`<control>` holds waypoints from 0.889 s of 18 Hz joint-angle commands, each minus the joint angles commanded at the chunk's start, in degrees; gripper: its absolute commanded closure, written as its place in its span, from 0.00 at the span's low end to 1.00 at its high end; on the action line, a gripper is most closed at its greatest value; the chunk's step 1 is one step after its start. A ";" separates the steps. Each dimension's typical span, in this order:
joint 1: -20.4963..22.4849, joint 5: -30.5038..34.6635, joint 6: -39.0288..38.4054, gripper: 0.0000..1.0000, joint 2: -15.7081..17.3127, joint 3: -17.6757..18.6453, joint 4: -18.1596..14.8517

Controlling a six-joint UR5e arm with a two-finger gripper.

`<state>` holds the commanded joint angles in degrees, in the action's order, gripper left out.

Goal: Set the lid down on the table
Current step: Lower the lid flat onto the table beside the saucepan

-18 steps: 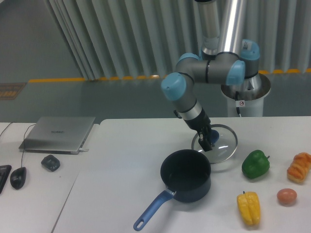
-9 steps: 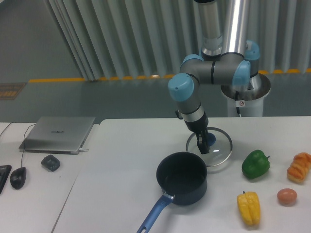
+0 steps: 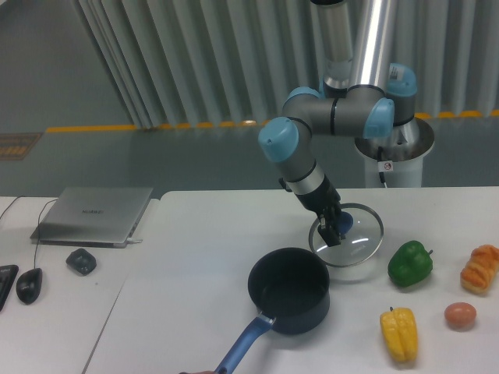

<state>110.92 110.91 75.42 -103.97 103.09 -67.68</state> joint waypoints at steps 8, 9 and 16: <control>-2.90 1.58 -3.26 0.51 -2.20 0.26 0.09; -3.08 1.67 -3.70 0.51 -2.55 0.35 0.09; -3.79 2.55 -5.11 0.35 -3.69 0.53 0.18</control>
<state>107.14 113.47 70.31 -107.67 103.62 -67.50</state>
